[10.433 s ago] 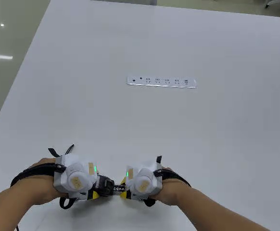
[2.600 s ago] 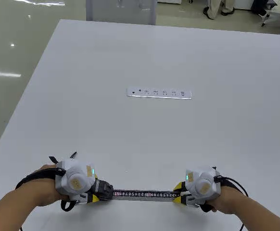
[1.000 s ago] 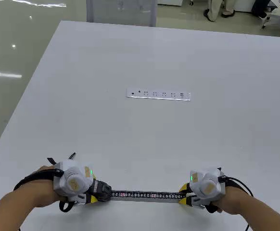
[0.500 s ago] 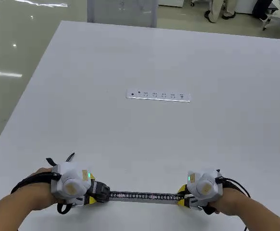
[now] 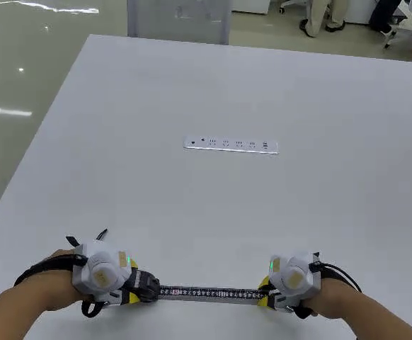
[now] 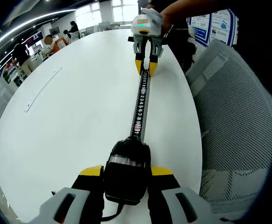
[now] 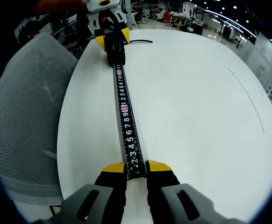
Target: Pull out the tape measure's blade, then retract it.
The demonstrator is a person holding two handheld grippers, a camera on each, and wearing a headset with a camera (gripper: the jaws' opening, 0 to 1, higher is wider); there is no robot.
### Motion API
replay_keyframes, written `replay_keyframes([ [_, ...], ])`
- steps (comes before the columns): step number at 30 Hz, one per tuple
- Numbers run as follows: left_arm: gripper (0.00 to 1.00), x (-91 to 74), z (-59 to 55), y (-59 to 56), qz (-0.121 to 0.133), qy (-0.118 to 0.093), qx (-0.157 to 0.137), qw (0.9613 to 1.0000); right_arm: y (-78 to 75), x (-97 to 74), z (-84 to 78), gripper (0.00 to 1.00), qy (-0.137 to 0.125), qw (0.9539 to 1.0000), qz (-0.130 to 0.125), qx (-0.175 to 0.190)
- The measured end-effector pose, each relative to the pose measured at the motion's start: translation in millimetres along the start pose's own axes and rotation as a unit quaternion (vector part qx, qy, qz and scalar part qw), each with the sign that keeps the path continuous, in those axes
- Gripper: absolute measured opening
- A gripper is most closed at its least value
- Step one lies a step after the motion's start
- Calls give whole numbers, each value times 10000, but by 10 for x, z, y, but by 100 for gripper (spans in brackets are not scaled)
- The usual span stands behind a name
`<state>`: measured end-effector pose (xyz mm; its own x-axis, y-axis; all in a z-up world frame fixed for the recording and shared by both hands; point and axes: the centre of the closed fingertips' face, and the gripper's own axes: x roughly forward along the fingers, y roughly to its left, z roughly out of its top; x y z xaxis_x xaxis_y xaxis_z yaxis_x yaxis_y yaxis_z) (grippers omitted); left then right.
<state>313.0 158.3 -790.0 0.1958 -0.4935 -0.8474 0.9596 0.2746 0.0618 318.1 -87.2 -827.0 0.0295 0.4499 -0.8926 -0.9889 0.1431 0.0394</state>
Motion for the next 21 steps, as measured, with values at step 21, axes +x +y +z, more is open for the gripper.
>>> replay_keyframes([
  [21, 44, -151, -242, 120, 1102, -491, -2051, 9713, -18, 1, 17, 17, -331, 9976, -350, 507],
])
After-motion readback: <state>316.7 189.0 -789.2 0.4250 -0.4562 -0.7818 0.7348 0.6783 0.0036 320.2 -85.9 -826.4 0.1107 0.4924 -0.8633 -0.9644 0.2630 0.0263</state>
